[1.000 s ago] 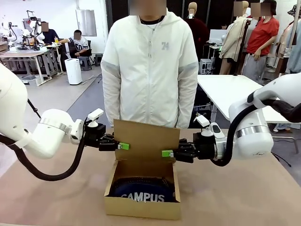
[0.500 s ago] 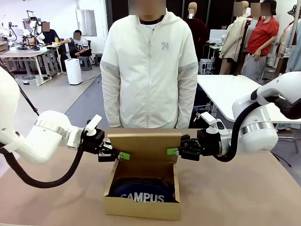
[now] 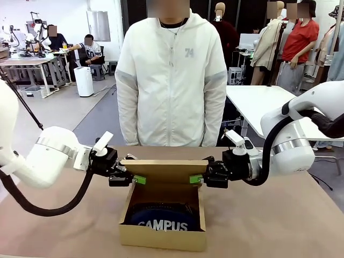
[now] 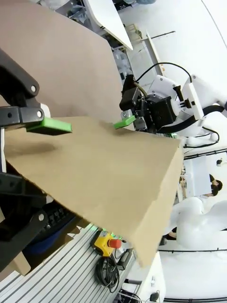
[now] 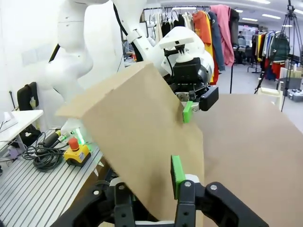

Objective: Pack the items into the box.
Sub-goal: Close the Mailer Box.

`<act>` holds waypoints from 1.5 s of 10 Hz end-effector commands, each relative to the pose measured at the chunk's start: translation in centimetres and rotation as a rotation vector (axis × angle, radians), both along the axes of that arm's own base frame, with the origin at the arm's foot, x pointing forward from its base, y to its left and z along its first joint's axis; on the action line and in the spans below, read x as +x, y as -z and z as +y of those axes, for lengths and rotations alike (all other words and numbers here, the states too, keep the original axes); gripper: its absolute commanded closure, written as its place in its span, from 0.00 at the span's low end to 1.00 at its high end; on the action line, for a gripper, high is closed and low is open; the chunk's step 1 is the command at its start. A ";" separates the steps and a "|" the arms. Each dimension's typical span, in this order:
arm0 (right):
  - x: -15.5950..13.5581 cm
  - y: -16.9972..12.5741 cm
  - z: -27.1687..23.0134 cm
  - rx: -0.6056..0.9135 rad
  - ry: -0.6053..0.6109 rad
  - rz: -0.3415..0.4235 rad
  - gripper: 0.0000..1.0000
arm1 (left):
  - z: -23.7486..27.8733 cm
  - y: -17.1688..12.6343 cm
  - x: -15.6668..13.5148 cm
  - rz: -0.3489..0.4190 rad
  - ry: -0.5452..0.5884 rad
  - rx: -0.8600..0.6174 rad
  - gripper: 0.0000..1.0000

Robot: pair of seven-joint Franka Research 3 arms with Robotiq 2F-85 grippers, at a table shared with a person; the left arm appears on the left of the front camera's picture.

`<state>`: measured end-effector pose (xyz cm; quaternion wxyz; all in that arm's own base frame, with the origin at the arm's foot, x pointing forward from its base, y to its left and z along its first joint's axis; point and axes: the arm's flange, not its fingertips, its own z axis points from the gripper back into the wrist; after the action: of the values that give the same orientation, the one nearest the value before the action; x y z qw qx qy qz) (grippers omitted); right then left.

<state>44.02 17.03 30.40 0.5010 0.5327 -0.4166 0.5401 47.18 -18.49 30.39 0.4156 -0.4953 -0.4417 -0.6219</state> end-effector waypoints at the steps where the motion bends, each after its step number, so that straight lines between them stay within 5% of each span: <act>1: 0.1 -0.5 -0.7 -0.029 -0.006 0.009 0.00 | 0.7 -0.1 -0.4 0.019 -0.012 -0.012 0.00; 6: -2.8 -1.5 -8.6 -0.070 0.056 0.121 0.00 | 8.1 -1.3 -4.3 0.064 -0.203 -0.002 0.00; 8: -2.5 -2.1 -8.9 0.076 0.206 0.172 0.00 | 11.2 -2.2 -5.1 0.078 -0.327 -0.217 0.00; 9: -1.1 -2.0 -7.2 0.195 0.350 0.310 0.00 | 10.6 -2.5 -4.5 0.140 -0.349 -0.364 0.00; 10: -0.3 -1.8 -4.9 0.180 0.350 0.347 0.00 | 9.3 -2.5 -3.6 0.205 -0.371 -0.432 0.00; 12: -1.0 -1.4 -1.8 0.055 0.240 0.330 0.00 | 6.1 -2.1 -2.1 0.291 -0.336 -0.264 0.00; 15: -3.3 -0.3 1.0 -0.254 0.177 0.234 0.00 | 2.5 0.4 -0.4 0.285 -0.275 0.075 0.00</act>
<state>40.69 18.30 29.86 0.6338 0.5277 -0.3525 0.4422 45.83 -16.20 29.83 0.5570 -0.5132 -0.4660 -0.4574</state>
